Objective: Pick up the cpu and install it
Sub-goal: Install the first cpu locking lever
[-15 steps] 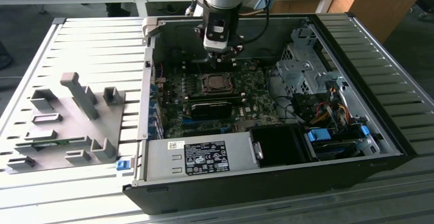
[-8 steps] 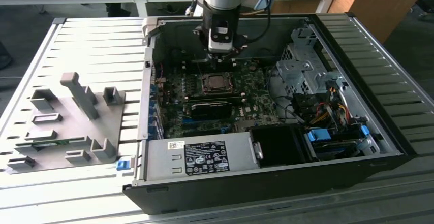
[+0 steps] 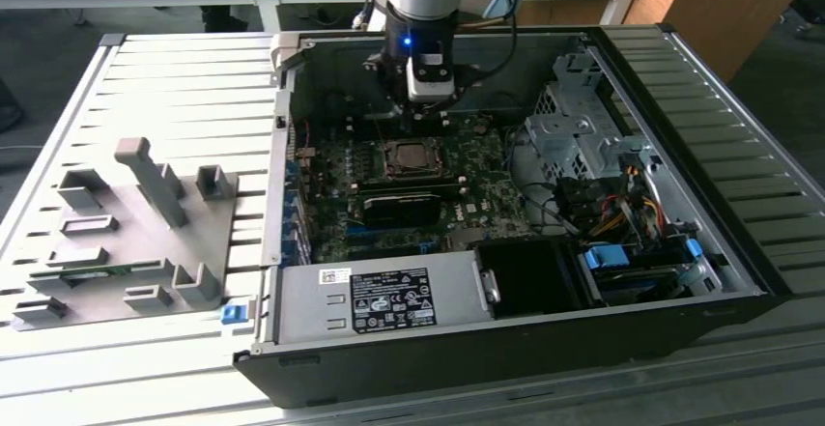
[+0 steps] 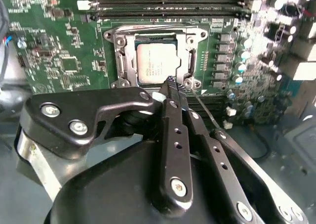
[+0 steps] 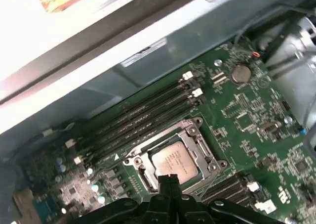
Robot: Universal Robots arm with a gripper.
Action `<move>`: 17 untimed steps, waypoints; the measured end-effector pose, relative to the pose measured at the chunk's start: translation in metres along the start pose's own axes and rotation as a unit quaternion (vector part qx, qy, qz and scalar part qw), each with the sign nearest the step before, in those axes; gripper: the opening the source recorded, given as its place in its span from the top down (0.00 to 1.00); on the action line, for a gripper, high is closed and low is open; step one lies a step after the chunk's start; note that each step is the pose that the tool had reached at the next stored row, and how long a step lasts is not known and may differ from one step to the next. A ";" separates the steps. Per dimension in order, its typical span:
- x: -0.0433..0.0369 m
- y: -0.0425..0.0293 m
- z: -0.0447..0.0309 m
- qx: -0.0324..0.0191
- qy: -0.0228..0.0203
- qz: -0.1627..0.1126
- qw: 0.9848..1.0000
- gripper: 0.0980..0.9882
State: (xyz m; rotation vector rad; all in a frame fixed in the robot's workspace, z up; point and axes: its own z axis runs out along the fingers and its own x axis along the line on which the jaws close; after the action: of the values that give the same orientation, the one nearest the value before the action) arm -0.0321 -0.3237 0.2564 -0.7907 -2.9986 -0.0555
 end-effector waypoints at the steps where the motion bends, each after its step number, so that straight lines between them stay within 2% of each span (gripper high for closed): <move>1: 0.0000 0.0000 0.0001 0.000 0.000 -0.008 1.000 0.99; 9: -0.0001 0.0000 0.0013 0.001 -0.001 -0.057 0.998 0.99; 13: -0.0001 0.0000 0.0019 0.003 0.000 -0.093 0.996 0.99; 17: -0.0002 0.0000 0.0028 0.005 0.001 -0.129 0.992 0.99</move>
State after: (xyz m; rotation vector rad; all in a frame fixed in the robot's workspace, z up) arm -0.0321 -0.3237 0.2536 -0.3967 -3.0766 -0.0498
